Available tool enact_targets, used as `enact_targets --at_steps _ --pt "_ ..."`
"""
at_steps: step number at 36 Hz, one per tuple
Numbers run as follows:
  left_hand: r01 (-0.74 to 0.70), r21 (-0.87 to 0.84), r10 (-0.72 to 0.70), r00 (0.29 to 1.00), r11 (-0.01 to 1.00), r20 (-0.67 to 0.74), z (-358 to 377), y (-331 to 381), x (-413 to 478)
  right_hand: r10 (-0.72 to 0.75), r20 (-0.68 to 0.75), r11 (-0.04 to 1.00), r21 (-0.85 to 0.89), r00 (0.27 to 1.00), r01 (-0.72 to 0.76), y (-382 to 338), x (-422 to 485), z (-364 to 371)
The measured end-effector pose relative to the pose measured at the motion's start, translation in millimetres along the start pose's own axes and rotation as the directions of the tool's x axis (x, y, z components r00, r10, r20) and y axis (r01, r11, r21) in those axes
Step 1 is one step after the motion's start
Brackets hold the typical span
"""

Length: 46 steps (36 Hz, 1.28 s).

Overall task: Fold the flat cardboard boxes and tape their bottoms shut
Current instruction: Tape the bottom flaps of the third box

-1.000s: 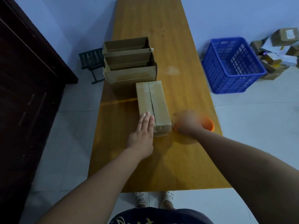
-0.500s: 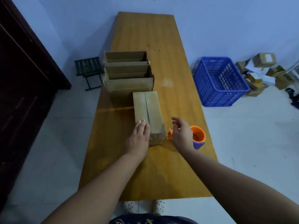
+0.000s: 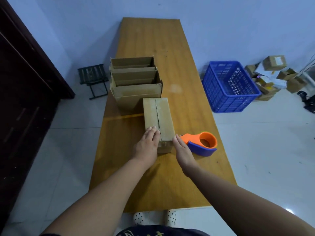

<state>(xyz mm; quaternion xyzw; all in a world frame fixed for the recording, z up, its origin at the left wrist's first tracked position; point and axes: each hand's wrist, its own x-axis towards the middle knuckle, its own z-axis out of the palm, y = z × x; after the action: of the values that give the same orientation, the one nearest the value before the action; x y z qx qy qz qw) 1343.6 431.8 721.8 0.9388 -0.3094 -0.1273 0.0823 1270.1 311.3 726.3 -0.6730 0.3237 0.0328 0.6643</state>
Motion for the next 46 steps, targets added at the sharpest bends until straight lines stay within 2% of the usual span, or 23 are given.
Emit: enact_targets --at_steps 2,4,6,8,9,11,13,14,16,18,20,22,24,26,29,35,46 --pt "-0.002 -0.022 0.002 1.0 1.0 0.009 -1.1 -1.8 -0.2 0.015 0.062 1.0 0.007 0.998 -0.015 -2.1 -3.6 -7.9" --pt "-0.018 -0.035 0.019 1.0 0.999 0.022 -3.1 -5.0 -0.2 -0.016 0.03 0.999 -0.051 0.999 0.018 -3.5 -2.3 -15.7" --pt "-0.042 -0.042 0.044 0.998 0.998 0.039 -4.8 -8.0 -0.4 -0.078 -0.071 0.976 -0.207 0.994 0.062 -5.0 4.6 -22.6" --pt "-0.062 -0.064 0.066 0.996 0.996 0.063 -6.0 -10.6 -0.9 -0.201 -0.05 0.892 -0.422 0.978 0.162 -7.6 10.2 -29.8" --pt "-0.076 -0.081 0.082 0.993 0.994 0.081 -6.5 -12.4 -0.7 -0.276 0.019 0.804 -0.543 0.961 0.242 -9.2 12.0 -33.0" --pt "-0.114 -0.108 0.127 0.985 0.988 0.12 -8.6 -17.4 -0.2 -0.387 0.23 0.519 -0.746 0.893 0.417 -11.8 15.1 -38.7" --pt "-0.145 -0.135 0.165 0.975 0.98 0.149 -11.4 -23.5 0.5 -0.374 0.42 0.266 -0.805 0.827 0.53 -10.3 19.4 -42.0" --pt "-0.155 -0.15 0.179 0.971 0.976 0.159 -12.5 -26.2 0.8 -0.35 0.466 0.214 -0.805 0.813 0.553 -9.2 20.6 -42.3" --pt "-0.149 -0.221 0.186 0.97 0.964 0.157 -12.9 -29.3 0.8 -0.332 0.488 0.206 -0.797 0.807 0.567 -9.1 22.5 -42.6" --pt "-0.081 -0.407 0.127 0.988 0.91 0.087 -10.4 -29.6 -0.1 -0.331 0.501 0.195 -0.793 0.8 0.577 -12.6 24.2 -43.1" --pt "0.005 -0.593 -0.041 0.998 0.805 -0.048 -6.5 -31.1 -1.0 -0.313 0.52 0.171 -0.792 0.795 0.585 -16.5 27.4 -44.2" --pt "0.093 -0.706 -0.244 0.963 0.702 -0.116 -4.0 -35.5 -1.9 -0.284 0.535 0.158 -0.792 0.796 0.589 -19.3 31.5 -46.0" --pt "0.171 -0.773 -0.342 0.938 0.611 -0.063 -2.1 -41.3 -3.6 -0.265 0.547 0.159 -0.788 0.794 0.595 -19.8 35.6 -48.3" --pt "0.193 -0.786 -0.324 0.946 0.587 -0.009 0.5 -45.8 -6.2 -0.262 0.553 0.157 -0.784 0.791 0.601 -20.0 38.3 -50.1" --pt "0.178 -0.754 -0.279 0.96 0.632 -0.007 3.4 -47.8 -8.1 -0.272 0.556 0.146 -0.783 0.785 0.605 -19.7 40.6 -50.8" --pt "0.111 -0.618 -0.223 0.969 0.779 -0.106 0.6 -46.1 -8.2 -0.29 0.557 0.125 -0.784 0.778 0.608 -19.1 42.9 -50.8" --pt "-0.085 -0.382 0.051 0.994 0.92 -0.097 -2.0 -59.3 0.8 -0.336 0.588 0.071 -0.763 0.735 0.643 -14.2 43.8 -52.4"
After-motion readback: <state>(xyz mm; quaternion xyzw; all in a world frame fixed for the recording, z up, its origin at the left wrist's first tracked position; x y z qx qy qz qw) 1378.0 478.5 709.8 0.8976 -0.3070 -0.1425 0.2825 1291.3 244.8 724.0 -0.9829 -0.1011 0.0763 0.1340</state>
